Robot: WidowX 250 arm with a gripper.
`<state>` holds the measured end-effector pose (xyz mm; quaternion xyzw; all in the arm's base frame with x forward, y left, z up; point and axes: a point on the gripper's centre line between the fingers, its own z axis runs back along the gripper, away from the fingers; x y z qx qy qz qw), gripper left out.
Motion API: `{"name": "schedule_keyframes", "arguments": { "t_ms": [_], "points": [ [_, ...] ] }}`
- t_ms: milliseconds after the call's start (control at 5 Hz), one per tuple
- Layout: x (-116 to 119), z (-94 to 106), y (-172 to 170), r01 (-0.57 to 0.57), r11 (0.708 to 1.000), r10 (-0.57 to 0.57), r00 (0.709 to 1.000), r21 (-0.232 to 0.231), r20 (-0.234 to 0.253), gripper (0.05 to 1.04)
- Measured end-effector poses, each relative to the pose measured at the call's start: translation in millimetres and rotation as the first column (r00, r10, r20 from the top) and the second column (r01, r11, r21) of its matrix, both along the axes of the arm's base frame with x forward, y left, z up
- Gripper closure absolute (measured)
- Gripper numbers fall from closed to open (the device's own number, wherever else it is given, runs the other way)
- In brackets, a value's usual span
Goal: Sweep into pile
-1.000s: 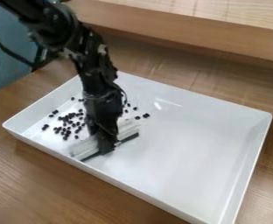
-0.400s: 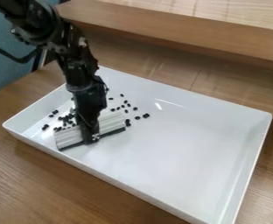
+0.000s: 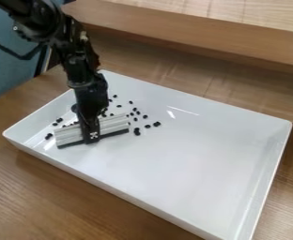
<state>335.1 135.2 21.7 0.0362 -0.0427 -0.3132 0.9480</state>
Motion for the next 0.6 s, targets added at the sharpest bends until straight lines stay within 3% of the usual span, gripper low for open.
{"name": "schedule_keyframes", "arguments": {
  "t_ms": [600],
  "points": [
    [51.0, -1.4, -2.4, 0.151, 0.988, -0.151, 0.988, 0.007, -0.019, 0.685]
  ]
}}
